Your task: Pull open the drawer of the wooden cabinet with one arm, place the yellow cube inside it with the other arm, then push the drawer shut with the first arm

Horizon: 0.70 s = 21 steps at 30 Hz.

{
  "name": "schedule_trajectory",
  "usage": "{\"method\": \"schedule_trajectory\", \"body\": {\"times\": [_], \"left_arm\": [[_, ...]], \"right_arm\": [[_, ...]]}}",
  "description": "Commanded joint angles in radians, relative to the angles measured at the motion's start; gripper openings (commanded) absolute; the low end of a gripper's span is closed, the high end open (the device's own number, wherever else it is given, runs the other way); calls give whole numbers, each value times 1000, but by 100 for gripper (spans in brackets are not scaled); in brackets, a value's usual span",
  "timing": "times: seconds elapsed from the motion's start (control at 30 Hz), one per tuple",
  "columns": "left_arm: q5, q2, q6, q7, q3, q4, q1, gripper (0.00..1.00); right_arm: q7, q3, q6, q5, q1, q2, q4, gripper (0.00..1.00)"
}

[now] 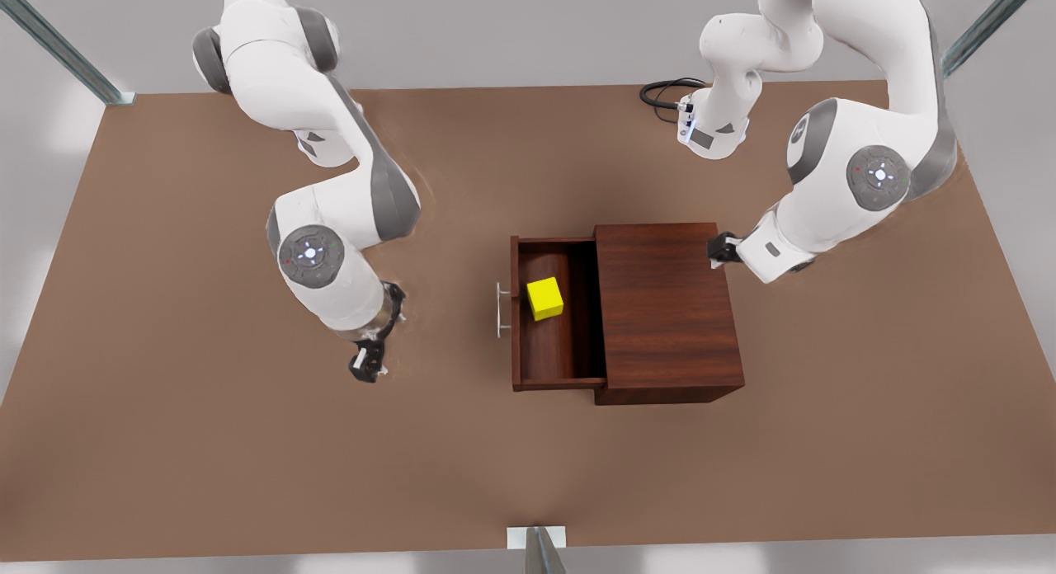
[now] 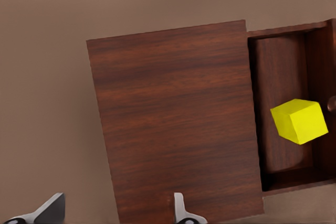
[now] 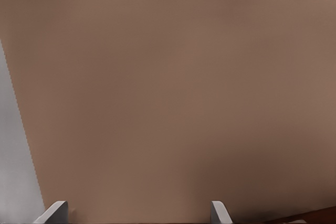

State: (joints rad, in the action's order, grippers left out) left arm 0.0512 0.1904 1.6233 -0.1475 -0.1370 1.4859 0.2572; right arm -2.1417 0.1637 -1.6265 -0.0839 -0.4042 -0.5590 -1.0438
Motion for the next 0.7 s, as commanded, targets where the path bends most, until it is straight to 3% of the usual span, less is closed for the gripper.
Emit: {"method": "schedule_trajectory", "body": {"times": [0.0, 0.07, 0.13, 0.33, 0.5, 0.67], "left_arm": [[-82, 76, 9, -671, -18, -134, 255, 100], [-143, 302, -51, -1105, -12, -455, 525, 100], [-202, 458, 64, -1399, -7, -615, 645, 100], [-366, 595, 181, -1483, -6, -619, 800, 100], [-425, 738, 270, -1572, -3, -616, 826, 100], [-425, 807, 455, -1554, 109, -619, 826, 100]], "right_arm": [[1072, -6, 154, 35, 139, 59, -59, 100], [1811, -4, 11, 110, 216, 228, -355, 100], [2082, 4, -58, 142, 265, 340, -544, 100], [2117, -13, -47, 133, 291, 332, -544, 100], [2109, -21, -49, 133, 289, 321, -539, 100], [2091, -21, -49, 133, 283, 321, -536, 100]]}}
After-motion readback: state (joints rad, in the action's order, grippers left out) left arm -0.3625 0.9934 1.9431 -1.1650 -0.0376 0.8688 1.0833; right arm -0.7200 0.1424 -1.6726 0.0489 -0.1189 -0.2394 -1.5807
